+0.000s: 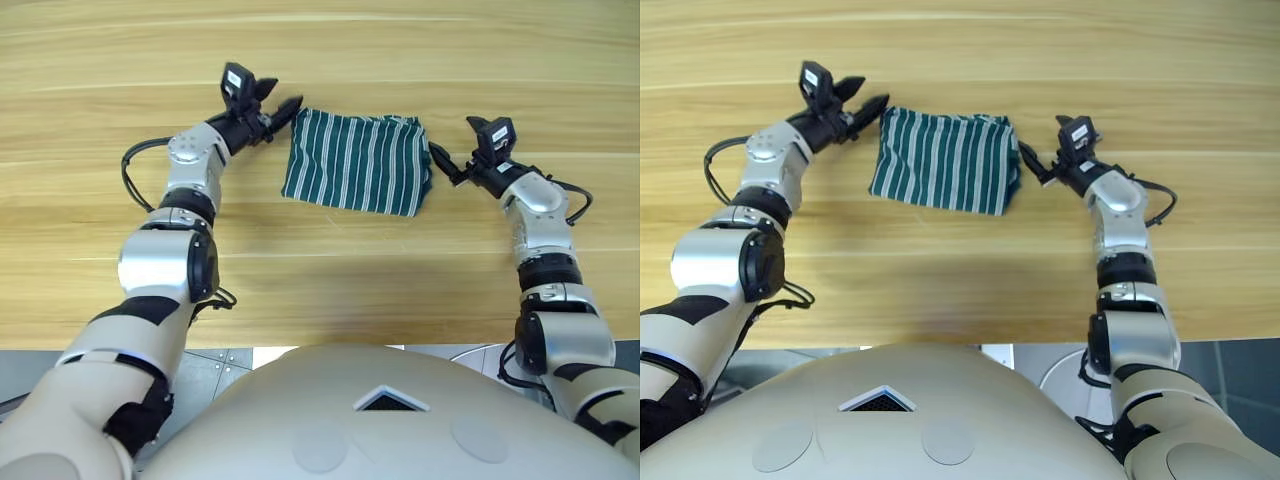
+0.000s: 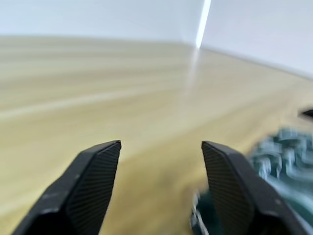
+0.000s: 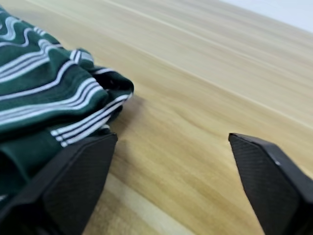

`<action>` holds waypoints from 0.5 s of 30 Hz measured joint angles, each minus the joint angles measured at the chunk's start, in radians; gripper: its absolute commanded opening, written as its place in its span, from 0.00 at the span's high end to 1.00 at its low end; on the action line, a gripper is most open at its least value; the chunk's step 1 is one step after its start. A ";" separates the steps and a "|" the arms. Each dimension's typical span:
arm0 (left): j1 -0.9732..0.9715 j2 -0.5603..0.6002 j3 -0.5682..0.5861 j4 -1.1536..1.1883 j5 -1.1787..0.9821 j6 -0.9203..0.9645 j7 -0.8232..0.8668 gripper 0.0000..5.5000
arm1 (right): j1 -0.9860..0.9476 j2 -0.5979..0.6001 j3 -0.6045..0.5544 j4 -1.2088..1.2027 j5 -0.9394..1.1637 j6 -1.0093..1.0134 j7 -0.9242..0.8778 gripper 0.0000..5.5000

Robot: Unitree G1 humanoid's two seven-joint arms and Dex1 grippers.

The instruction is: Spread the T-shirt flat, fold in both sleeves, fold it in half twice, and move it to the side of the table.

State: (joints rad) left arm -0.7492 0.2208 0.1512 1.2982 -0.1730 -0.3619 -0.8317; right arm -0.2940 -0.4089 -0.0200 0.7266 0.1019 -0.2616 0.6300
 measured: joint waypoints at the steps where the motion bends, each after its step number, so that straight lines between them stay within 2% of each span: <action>1: -0.014 -0.003 0.026 -0.001 -0.021 0.000 -0.005 0.53 | 0.000 0.000 -0.003 0.004 0.001 -0.006 0.006 0.12; 4: -0.039 -0.027 0.111 -0.001 -0.101 0.024 -0.053 0.62 | 0.000 0.005 -0.014 0.005 0.020 -0.026 0.017 0.03; 7: -0.052 -0.034 0.189 -0.002 -0.170 0.053 -0.085 0.71 | -0.001 0.012 -0.041 0.003 0.042 -0.050 0.025 0.02; 10: -0.045 -0.034 0.239 -0.049 -0.230 -0.001 -0.269 0.80 | -0.016 0.014 -0.096 -0.005 0.086 -0.095 0.011 0.02; 15: 0.074 -0.035 0.242 -0.183 -0.288 -0.186 -0.621 0.96 | -0.038 0.022 -0.116 -0.089 0.073 -0.194 -0.043 0.18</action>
State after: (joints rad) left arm -0.6757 0.1856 0.3932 1.1148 -0.4606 -0.5478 -1.4525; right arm -0.3321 -0.3867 -0.1364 0.6371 0.1745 -0.4555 0.5868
